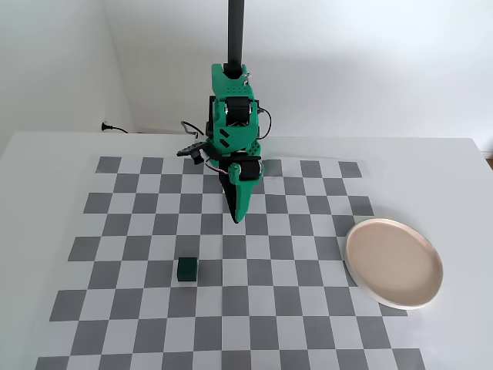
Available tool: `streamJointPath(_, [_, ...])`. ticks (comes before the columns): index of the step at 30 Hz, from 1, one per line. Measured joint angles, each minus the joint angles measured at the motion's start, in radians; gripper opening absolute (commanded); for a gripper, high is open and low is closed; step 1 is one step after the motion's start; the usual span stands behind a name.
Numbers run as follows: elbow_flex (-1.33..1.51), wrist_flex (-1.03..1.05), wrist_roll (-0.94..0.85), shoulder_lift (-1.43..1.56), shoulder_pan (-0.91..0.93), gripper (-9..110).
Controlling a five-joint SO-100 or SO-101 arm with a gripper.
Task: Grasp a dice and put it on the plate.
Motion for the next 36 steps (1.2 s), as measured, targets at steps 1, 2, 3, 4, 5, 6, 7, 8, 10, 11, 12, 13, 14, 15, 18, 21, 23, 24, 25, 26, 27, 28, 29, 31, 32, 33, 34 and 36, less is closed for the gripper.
streamJointPath(1, [0.0,0.0,-0.057,0.0,0.0,-4])
streamJointPath(2, [0.0,0.0,-0.112,0.0,0.0,-4])
streamJointPath(3, [0.0,0.0,-0.163,0.0,0.005,-4])
streamJointPath(4, [0.0,-0.003,-0.222,0.0,0.011,-4])
streamJointPath(5, [0.0,-0.014,-0.272,0.0,0.015,-4])
streamJointPath(6, [0.0,-0.026,-0.328,0.0,0.023,-4])
streamJointPath(7, [0.0,-0.038,-0.388,0.0,0.035,-4])
streamJointPath(8, [0.0,-0.054,-0.448,0.0,0.046,-4])
streamJointPath(10, [0.0,-0.087,-0.56,0.0,0.067,-4])
streamJointPath(11, [0.0,-0.1,-0.611,0.0,0.075,-4])
streamJointPath(12, [0.0,-0.106,-0.664,0.0,0.081,-4])
streamJointPath(13, [0.0,-0.107,-0.721,0.0,0.086,-2])
streamJointPath(14, [0.0,-0.106,-0.776,0.0,0.092,1])
streamJointPath(15, [0.0,-0.097,-0.831,0.0,0.097,5])
streamJointPath(18, [0.0,-0.094,-0.927,0.0,0.106,19])
streamJointPath(21, [0.0,-0.106,-0.957,0.0,0.107,22])
streamJointPath(23, [0.0,-0.126,-0.977,0.0,0.107,23])
streamJointPath(24, [0.0,-0.137,-0.986,0.0,0.107,23])
streamJointPath(25, [0.0,-0.152,-0.992,0.0,0.11,23])
streamJointPath(26, [0.0,-0.169,-1.0,0.0,0.114,24])
streamJointPath(27, [0.0,-0.184,-1.005,0.0,0.118,24])
streamJointPath(28, [0.0,-0.202,-1.009,0.0,0.124,24])
streamJointPath(29, [0.0,-0.221,-1.015,0.0,0.129,24])
streamJointPath(31, [0.0,-0.27,-1.026,-0.009,0.121,25])
streamJointPath(32, [0.0,-0.302,-1.031,-0.025,0.121,26])
streamJointPath(33, [0.0,-0.336,-1.037,-0.044,0.126,26])
streamJointPath(34, [0.0,-0.37,-1.042,-0.067,0.129,26])
streamJointPath(36, [0.0,-0.431,-1.051,-0.112,0.127,27])
